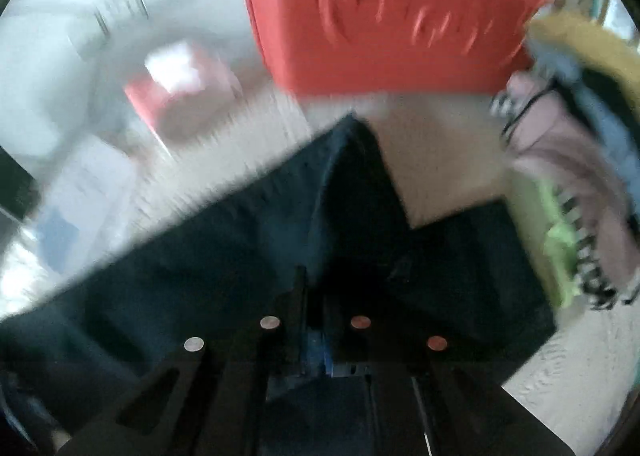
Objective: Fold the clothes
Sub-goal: 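Grasp the leg hem with the right tool and fold it toward the waistband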
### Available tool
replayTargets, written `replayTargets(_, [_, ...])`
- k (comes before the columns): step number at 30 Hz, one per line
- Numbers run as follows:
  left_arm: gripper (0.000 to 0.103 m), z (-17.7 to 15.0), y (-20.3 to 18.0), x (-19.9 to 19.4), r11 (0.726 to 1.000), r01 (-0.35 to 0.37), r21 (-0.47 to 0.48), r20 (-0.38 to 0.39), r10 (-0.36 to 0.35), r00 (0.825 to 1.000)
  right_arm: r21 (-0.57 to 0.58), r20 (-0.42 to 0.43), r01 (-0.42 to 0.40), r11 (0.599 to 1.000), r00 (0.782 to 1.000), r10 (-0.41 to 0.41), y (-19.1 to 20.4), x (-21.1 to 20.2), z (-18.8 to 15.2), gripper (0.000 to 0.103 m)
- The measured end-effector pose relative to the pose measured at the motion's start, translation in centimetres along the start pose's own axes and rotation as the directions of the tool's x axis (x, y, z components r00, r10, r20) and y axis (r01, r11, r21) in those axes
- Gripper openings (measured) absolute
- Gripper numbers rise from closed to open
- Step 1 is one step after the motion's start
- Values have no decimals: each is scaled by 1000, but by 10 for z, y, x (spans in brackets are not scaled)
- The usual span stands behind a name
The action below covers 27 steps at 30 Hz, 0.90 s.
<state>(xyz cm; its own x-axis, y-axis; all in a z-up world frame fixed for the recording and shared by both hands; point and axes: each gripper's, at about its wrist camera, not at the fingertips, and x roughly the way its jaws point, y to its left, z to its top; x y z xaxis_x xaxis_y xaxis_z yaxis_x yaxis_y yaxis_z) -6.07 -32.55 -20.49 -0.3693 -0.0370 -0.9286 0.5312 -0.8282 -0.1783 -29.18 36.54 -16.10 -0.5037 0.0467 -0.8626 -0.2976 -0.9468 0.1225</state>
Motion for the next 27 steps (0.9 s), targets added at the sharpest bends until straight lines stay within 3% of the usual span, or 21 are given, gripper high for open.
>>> replayTargets(1, [24, 4, 1, -9, 1000, -15, 22, 17, 14, 1000, 20, 39, -36, 999, 999, 35, -6, -22, 1, 6])
replayTargets(2, [8, 8, 3, -21, 999, -38, 38, 43, 37, 998, 32, 82, -60, 998, 995, 57, -13, -48, 1, 6])
replayTargets(5, [8, 21, 13, -46, 998, 1, 62, 57, -4, 998, 50, 216, -103, 993, 972, 90, -42, -139, -7, 6])
replayTargets(7, [8, 25, 11, -52, 990, -77, 114, 82, 68, 994, 81, 256, -129, 988, 961, 104, -67, -186, -18, 6])
replayTargets(8, [8, 26, 11, -53, 986, -90, 139, 84, 79, 993, 99, 266, -124, 987, 959, 94, -80, -202, -26, 6])
replayTargets(10, [8, 26, 16, -48, 990, -37, 134, 45, 31, 999, 153, 251, -99, 983, 966, 59, -113, -226, -47, 6])
replayTargets(13, [8, 14, 17, -42, 992, 5, 130, 16, -7, 1000, 252, 154, -57, 966, 988, 18, -167, -224, -85, 6])
replayTargets(14, [11, 6, 18, -39, 993, 4, 120, -5, -3, 1000, 287, 112, -38, 957, 994, 6, -184, -217, -99, 6])
replayTargets(16, [35, -6, 17, -31, 994, -2, 110, -33, 6, 999, 359, 33, -13, 933, 999, 2, -215, -194, -132, 6])
replayTargets(18, [102, -16, 19, -27, 995, -2, 100, -43, 7, 999, 409, -45, 12, 913, 999, 7, -236, -168, -167, 7])
replayTargets(22, [103, -34, 28, -23, 999, -11, 47, -25, 12, 1000, 459, -126, 5, 888, 990, 59, -252, -128, -212, 8])
replayTargets(25, [102, -43, 28, -15, 997, -48, 54, -11, 49, 999, 471, -126, -19, 882, 988, 88, -254, -118, -227, 9])
replayTargets(27, [95, -46, 27, -4, 998, -46, 39, 6, 45, 999, 478, -120, -37, 878, 987, 107, -256, -115, -233, 9])
